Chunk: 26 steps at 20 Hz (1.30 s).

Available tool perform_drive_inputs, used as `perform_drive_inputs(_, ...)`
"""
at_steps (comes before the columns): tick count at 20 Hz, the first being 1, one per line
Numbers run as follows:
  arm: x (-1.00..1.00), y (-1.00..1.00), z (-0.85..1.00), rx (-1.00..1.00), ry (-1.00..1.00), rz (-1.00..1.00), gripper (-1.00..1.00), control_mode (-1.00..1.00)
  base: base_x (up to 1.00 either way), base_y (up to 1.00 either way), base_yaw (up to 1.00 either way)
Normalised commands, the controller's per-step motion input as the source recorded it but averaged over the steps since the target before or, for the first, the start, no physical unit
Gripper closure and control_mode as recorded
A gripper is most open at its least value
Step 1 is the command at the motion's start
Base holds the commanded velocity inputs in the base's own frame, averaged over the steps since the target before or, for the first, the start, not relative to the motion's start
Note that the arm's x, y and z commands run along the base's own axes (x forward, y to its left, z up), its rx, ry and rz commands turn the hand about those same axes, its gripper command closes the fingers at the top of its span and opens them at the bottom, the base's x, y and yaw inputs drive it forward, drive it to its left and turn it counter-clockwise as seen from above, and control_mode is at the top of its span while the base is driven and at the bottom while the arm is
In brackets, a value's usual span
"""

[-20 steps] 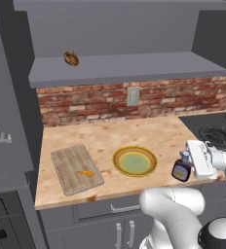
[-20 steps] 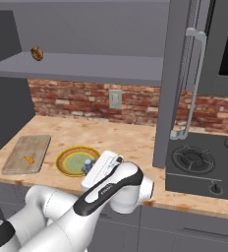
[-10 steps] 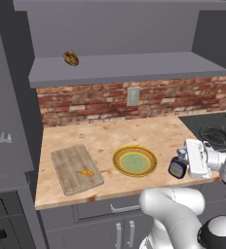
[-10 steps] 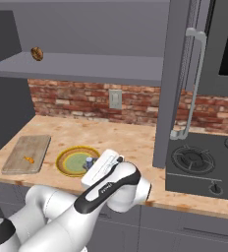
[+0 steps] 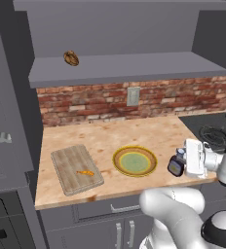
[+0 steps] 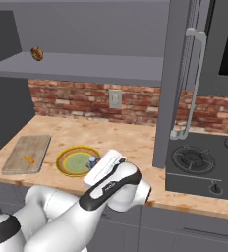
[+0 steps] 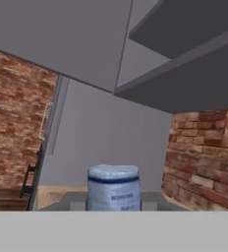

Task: Pick the shrimp from the plate and place it on the cutting board. Then pick the condiment bottle from the cabinet and place it next to the cutting board.

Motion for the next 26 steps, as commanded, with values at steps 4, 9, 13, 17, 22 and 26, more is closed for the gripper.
perform_drive_inputs(4,0.23,-0.18,-0.17,0.0,-0.04,-0.03,1.0,-1.0,0.0,0.0,0.0)
perform_drive_inputs(9,0.26,-0.16,-0.22,0.0,-0.03,-0.03,1.0,-1.0,0.0,0.0,0.0)
perform_drive_inputs(13,0.31,-0.08,-0.25,0.0,-0.02,-0.02,1.0,-1.0,0.0,0.0,0.0)
perform_drive_inputs(17,0.31,-0.02,-0.24,0.0,0.0,-0.01,1.0,-1.0,0.0,0.0,0.0)
perform_drive_inputs(22,0.3,0.0,-0.2,0.0,0.0,-0.01,1.0,-1.0,0.0,0.0,0.0)
perform_drive_inputs(26,0.27,0.0,-0.12,0.01,0.0,0.0,1.0,-1.0,0.0,0.0,0.0)
